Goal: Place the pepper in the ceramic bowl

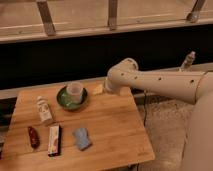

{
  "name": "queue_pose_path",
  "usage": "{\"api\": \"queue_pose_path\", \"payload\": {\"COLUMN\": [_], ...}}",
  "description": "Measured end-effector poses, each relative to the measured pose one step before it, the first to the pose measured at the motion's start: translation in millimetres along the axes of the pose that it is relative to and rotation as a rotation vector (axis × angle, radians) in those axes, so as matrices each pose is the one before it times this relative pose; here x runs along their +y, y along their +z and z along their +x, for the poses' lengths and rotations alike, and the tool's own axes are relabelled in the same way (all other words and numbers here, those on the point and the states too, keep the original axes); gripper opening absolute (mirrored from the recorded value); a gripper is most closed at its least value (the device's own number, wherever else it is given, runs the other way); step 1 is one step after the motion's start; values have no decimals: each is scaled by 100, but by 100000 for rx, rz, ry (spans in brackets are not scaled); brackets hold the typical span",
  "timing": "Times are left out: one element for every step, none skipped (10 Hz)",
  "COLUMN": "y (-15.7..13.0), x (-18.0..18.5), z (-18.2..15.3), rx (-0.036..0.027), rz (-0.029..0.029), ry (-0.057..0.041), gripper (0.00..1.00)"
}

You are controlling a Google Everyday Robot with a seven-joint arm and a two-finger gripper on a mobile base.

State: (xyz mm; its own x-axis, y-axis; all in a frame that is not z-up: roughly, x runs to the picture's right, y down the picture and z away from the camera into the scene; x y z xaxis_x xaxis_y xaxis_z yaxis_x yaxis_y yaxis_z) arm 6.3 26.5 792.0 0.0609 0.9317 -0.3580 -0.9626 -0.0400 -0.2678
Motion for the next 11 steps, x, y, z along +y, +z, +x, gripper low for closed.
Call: {"api": "queue_pose_path", "payload": {"y": [38,290,452,591,417,750,766,729,411,-164,19], "x": [375,1528,1851,2542,2280,3525,2937,2144,1592,-766,89], "z": [-227,-231,-109,66,177,590,324,251,37,128,-14], "rx": [964,1659,1510,1672,1226,2076,1677,1942,981,-130,59], "rz": [-1133,-3125,-3167,-3443,-2668,-3705,-2845,-1152,-1233,1036,-65], "ry": [-2319,-4478,-4451,-6071,-5068,-7326,-5330,-4230,-2597,615,-114], "gripper": [80,80,80,80,80,80,80,80,80,80,80]}}
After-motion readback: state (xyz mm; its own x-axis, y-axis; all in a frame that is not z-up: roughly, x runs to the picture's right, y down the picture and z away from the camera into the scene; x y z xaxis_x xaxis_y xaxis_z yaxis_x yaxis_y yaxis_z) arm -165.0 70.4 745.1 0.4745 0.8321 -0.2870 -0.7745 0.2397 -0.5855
